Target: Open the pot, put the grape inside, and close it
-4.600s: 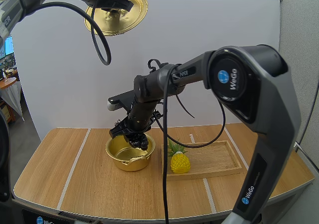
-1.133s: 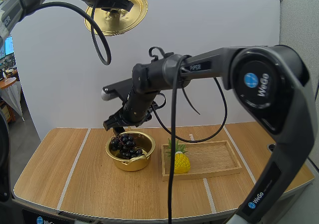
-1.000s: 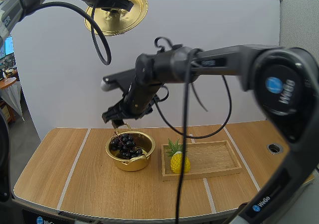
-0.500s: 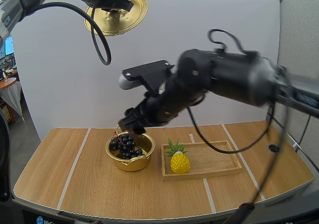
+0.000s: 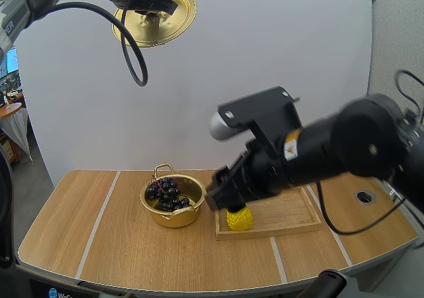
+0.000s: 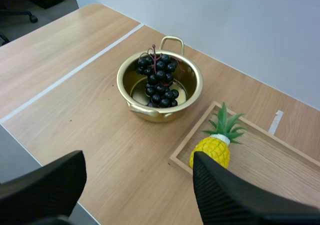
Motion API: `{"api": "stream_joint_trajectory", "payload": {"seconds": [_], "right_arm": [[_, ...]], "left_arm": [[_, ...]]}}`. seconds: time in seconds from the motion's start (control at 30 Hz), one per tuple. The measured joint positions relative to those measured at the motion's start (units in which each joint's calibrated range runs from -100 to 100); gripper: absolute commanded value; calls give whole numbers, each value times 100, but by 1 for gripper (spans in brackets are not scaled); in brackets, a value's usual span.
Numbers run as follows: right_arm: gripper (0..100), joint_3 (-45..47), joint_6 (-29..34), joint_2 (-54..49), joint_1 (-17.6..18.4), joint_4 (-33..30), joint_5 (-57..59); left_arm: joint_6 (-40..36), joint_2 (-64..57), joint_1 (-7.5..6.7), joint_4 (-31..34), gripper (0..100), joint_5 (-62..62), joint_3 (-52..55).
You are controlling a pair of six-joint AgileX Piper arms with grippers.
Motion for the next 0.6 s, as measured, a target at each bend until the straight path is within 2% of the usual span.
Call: {"api": "stream_joint_trajectory", "payload": {"seconds": [0.3,0.33,0.37,0.47,0.5,0.6], "right_arm": [[100,492,487,-549,-7,-665,467],[89,492,512,-580,-24,-711,467],[74,503,533,-592,-44,-737,467],[4,503,580,-632,-66,-739,467],[0,503,580,-644,-66,-739,467],[0,503,603,-644,-75,-739,467]], "left_arm": [[0,0,0,0,0,0,0],[0,0,0,0,0,0,0],[0,0,0,0,0,0,0],[0,0,0,0,0,0,0],[0,0,0,0,0,0,0],[0,0,0,0,0,0,0]]}}
